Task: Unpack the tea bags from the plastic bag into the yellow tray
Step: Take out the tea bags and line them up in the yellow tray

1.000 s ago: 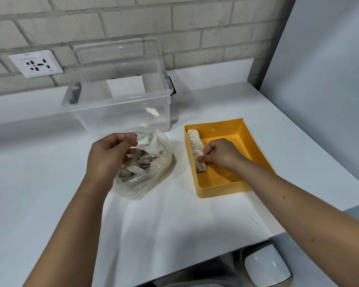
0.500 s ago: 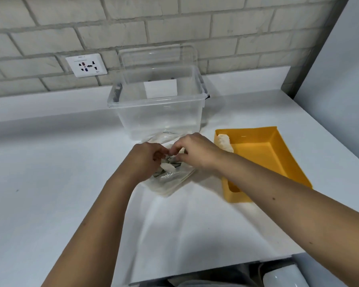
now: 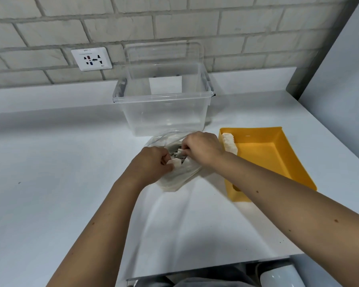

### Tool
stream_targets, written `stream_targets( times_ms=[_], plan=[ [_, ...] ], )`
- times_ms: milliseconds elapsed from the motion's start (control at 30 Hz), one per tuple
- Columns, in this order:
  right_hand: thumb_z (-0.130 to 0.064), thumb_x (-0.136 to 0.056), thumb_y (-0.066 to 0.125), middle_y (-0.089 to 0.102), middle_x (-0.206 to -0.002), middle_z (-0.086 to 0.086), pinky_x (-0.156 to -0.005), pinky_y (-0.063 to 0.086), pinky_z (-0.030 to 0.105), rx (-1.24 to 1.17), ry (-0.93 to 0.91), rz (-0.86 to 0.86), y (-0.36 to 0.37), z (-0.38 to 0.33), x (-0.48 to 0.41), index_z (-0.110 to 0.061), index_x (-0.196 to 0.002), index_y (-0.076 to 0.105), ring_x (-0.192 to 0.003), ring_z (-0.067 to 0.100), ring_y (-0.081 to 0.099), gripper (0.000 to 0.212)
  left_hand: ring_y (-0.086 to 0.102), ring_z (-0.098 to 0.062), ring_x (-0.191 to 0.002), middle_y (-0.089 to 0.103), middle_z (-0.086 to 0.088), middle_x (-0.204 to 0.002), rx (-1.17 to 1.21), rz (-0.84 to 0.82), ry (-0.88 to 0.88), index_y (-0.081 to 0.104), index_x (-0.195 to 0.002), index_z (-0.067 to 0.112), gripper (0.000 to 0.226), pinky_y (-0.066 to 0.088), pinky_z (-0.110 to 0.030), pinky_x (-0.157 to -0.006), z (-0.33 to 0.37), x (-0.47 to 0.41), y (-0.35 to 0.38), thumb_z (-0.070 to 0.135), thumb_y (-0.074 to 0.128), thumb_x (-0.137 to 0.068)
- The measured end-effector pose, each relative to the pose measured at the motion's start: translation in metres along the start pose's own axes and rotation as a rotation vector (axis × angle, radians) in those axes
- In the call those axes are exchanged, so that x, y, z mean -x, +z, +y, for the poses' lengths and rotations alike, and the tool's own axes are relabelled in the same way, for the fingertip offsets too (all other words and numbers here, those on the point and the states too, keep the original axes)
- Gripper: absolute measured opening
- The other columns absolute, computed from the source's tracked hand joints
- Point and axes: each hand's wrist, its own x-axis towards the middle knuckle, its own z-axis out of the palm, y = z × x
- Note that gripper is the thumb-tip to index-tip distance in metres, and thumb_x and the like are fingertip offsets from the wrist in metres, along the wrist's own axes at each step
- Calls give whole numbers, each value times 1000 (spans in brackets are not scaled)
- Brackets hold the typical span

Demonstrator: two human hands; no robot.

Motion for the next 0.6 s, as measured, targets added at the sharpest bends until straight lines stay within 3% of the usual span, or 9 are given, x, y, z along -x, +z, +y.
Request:
stream_targets(
  times_ms=[100, 200, 267, 333, 400, 533, 600],
  plan=[
    [-35, -90, 65, 70, -91, -7, -67, 44, 28, -200, 33, 40, -11, 7, 8, -25, -90, 74, -87, 17, 63, 13, 51, -9, -64, 61, 5, -71, 85, 22, -34, 59, -73, 16, 16, 36, -13, -50, 2, 4, -6, 22, 71, -82],
    [-33, -85, 73, 66, -77, -14, -66, 45, 25, -466, 112, 87, -24, 15, 15, -25, -86, 75, -73, 3, 60, 9, 53, -13, -67, 64, 0, -77, 214, 60, -100, 60, -84, 11, 13, 35, -13, -49, 4, 6, -12, 21, 67, -82],
    [-27, -86, 74, 65, -72, -14, -62, 44, 20, -706, 170, 64, -31, 19, 19, -23, -82, 72, -59, -5, 56, 6, 61, -21, -72, 67, -5, -81, 358, 93, -165, 59, -88, 12, 12, 44, -21, -60, 6, 5, -13, 22, 64, -84],
    [-21, -89, 70, 65, -71, -11, -56, 43, 17, -960, 254, 24, -37, 21, 23, -18, -82, 70, -51, -1, 54, 8, 70, -28, -79, 71, -9, -84, 535, 123, -234, 60, -92, 12, 8, 57, -38, -78, 8, 2, -11, 17, 60, -87],
    [-16, -92, 66, 66, -73, -8, -49, 40, 18, -1164, 320, -29, -44, 20, 26, -14, -86, 68, -50, 7, 53, 7, 73, -30, -79, 71, -9, -84, 671, 155, -284, 60, -99, 8, 10, 58, -48, -85, 10, -1, -6, 13, 54, -93],
    [-7, -93, 60, 65, -72, 3, -46, 42, 21, -1657, 367, -199, -48, 15, 26, -10, -87, 64, -53, 12, 52, 8, 74, -21, -71, 72, -11, -88, 869, 142, -311, 60, -106, 2, 17, 62, -37, -74, 19, -1, -2, 6, 46, -98],
    [-5, -93, 60, 65, -73, 5, -45, 46, 22, -1660, 386, -222, -45, 11, 25, -9, -86, 65, -52, 13, 54, 9, 75, -27, -86, 75, -14, -98, 1060, 48, -277, 65, -112, 3, 25, 62, -37, -79, 24, -1, -1, 8, 45, -99]
  ],
)
